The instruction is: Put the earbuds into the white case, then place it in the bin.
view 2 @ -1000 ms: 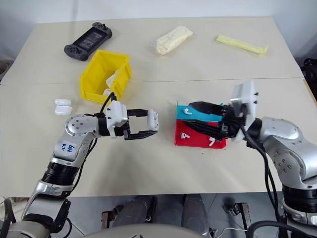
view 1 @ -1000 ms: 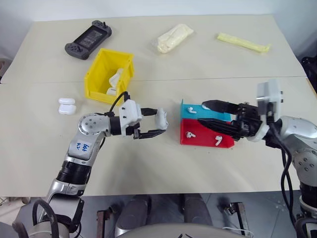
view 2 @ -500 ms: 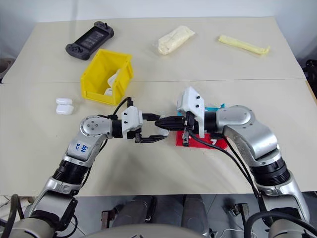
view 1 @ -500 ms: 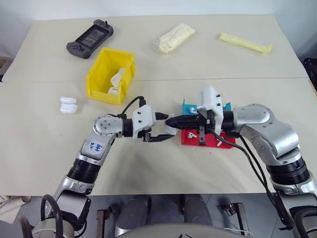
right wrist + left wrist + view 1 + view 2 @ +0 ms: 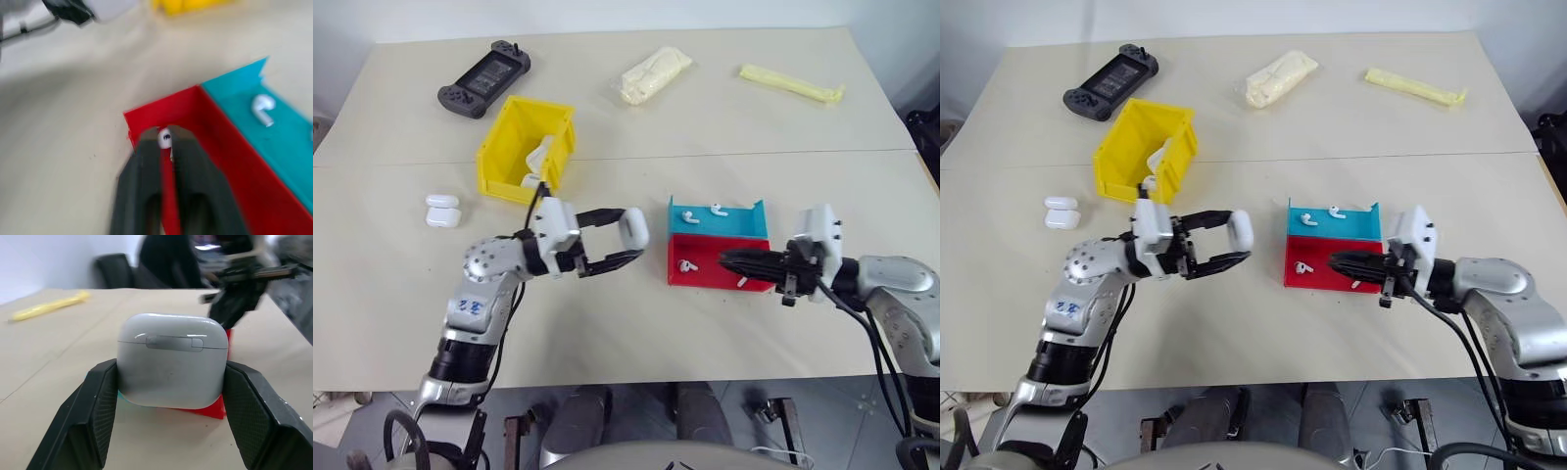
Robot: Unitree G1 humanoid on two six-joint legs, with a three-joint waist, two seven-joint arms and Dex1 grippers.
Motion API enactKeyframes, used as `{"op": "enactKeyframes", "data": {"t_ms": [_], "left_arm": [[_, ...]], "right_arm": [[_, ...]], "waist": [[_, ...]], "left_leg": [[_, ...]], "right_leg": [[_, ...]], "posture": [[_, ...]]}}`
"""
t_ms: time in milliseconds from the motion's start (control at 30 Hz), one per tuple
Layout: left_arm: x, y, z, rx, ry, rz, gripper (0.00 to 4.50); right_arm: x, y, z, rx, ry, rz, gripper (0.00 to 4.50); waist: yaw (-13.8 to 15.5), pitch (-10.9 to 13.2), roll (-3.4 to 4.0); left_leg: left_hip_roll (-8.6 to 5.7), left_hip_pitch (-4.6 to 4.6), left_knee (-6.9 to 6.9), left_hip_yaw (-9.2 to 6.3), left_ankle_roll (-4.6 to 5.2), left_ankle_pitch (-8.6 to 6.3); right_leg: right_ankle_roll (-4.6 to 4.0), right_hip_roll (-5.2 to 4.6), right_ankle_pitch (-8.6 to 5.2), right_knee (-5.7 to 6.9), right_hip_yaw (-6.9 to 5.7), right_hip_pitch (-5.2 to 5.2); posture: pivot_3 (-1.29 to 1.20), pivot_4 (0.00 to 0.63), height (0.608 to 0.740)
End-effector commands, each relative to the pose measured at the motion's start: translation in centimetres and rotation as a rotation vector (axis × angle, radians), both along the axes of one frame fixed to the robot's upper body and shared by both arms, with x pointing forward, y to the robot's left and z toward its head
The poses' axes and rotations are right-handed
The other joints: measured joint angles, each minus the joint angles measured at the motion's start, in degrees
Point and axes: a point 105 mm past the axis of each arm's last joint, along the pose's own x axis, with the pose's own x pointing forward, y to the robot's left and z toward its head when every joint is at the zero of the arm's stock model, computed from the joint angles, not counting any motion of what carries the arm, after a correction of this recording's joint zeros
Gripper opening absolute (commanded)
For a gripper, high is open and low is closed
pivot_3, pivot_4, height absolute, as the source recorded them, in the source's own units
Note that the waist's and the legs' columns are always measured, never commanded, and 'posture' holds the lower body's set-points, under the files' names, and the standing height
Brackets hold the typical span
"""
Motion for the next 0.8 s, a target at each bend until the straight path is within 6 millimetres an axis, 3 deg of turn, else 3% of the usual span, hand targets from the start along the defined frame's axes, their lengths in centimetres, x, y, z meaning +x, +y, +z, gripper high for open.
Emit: {"op": "enactKeyframes", "data": {"t_ms": [33, 267, 400, 600, 800], "left_arm": [[-0.2, 3.9, 1.3, -0.109, -0.035, 0.170, 2.79], [0.8, 10.8, -0.2, -0.250, 0.012, 0.629, 2.79], [1.7, 12.1, 0.5, -0.299, -0.004, 0.731, 2.79], [7.5, 12.9, 3.9, -0.290, -0.041, 0.791, 2.79], [11.1, 12.8, 4.6, -0.250, 0.022, 0.796, 2.79]], "right_arm": [[-1.1, 0.4, 2.6, 0.082, -0.180, -0.002, 1.97], [-2.1, 2.0, 3.4, 0.151, -0.335, -0.051, 4.41], [-2.1, 2.6, 2.6, 0.158, -0.337, -0.092, 4.46], [-1.5, 2.8, 2.0, 0.165, -0.337, -0.137, 4.46], [-1.2, 2.9, 2.3, 0.161, -0.359, -0.150, 4.46]], "waist": [[0.07, 0.00, 0.00], [0.77, 0.00, -0.02], [0.99, -0.02, -0.04], [1.74, -0.02, -0.09], [0.06, 0.00, -0.13]], "left_leg": [[-0.01, 0.02, 0.00, 0.00, 0.00, 0.00], [-0.08, 0.04, 0.04, -0.04, 0.01, 0.00], [-0.10, 0.04, 0.04, -0.04, 0.01, -0.01], [-0.08, 0.04, 0.18, -0.06, -0.02, 0.01], [-0.15, 0.12, -0.04, 0.10, 0.13, -0.07]], "right_leg": [[0.00, -0.01, 0.00, 0.00, 0.01, 0.01], [0.02, -0.04, 0.01, -0.23, 0.01, 0.10], [0.02, -0.04, 0.02, -0.23, 0.02, 0.11], [0.02, 0.01, 0.04, -0.18, -0.03, 0.15], [0.03, -0.07, 0.06, 0.02, -0.09, 0.07]], "posture": [[0.00, 0.150, 0.740], [0.00, 0.150, 0.740], [0.00, 0.150, 0.740], [0.00, 0.150, 0.740], [0.00, 0.150, 0.740]]}}
